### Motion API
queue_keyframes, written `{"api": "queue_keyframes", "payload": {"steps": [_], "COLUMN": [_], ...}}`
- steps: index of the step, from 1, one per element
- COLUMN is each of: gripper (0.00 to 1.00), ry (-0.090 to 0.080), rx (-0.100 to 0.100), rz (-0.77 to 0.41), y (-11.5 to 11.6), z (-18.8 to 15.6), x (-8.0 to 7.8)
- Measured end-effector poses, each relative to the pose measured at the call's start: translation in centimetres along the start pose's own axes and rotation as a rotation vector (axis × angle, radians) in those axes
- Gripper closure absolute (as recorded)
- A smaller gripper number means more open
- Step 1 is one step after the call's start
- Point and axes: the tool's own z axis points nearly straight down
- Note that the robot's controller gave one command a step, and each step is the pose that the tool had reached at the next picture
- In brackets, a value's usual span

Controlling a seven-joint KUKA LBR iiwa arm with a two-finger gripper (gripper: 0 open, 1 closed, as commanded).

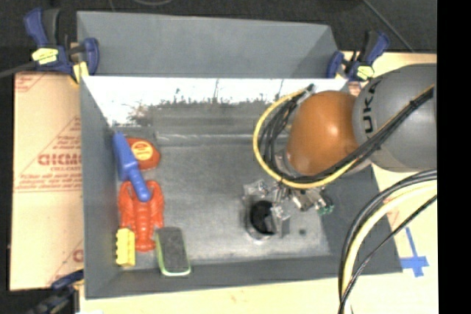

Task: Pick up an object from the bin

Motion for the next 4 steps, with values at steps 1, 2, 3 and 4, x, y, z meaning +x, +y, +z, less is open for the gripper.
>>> {"api": "queue_keyframes", "payload": {"steps": [1,2,3,4], "gripper": [1.00,0.00,1.00,1.00], "ry": [0.000,-0.014,-0.007,-0.007], "rx": [0.000,0.004,0.002,0.002], "rz": [0.001,0.006,0.014,0.014], "y": [0.00,-0.14,-0.27,-0.27], "z": [0.00,-0.21,-0.49,-0.49], "x": [0.00,-0.52,-0.55,-0.55]}}
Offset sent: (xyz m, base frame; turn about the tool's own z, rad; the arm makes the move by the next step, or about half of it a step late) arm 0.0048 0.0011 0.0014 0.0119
